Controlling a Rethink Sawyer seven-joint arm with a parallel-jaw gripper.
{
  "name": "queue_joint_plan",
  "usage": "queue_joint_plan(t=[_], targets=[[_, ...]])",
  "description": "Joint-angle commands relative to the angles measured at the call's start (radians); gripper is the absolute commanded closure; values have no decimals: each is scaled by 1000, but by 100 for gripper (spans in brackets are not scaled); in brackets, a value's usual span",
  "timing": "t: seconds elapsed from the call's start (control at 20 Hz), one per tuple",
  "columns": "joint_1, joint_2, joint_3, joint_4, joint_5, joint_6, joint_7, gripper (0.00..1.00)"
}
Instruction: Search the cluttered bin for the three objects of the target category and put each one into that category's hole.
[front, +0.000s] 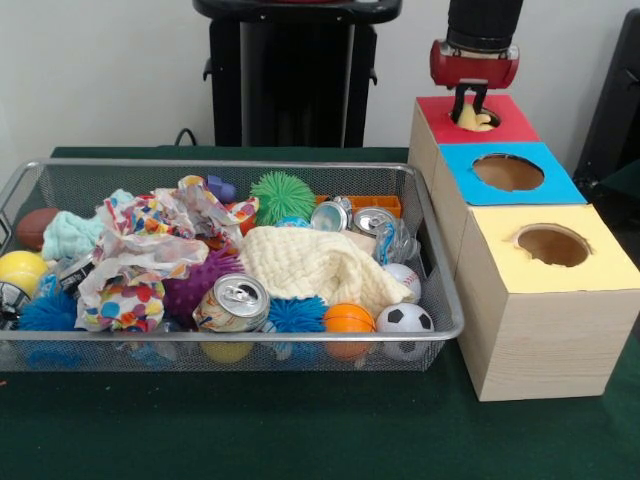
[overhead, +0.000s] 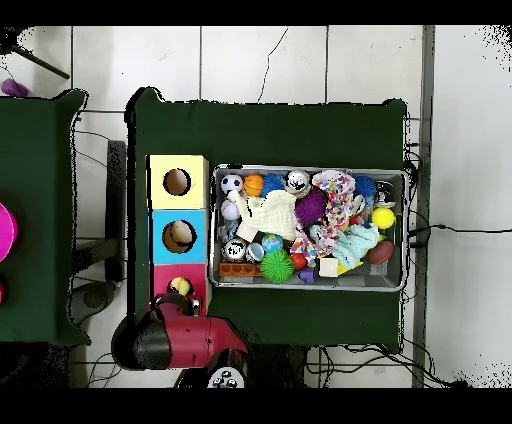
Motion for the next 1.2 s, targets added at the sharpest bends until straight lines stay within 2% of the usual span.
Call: queue_joint_plan(t=[0.05, 0.3, 0.35, 0.65, 0.75, 0.9, 1.2], targets=[[-7, -63, -27, -47, 17, 212, 151, 100], [-9, -71, -23, -43, 8, 216, 150, 100], [-19, -73, -10, -36, 5, 198, 146, 0], [-48, -78, 25, 0, 22, 124, 172, 0], [-48, -77, 24, 0, 22, 123, 174, 0], [-7, -72, -18, -34, 16, 164, 175, 0], [-22, -58, -6, -42, 19, 164, 166, 0]])
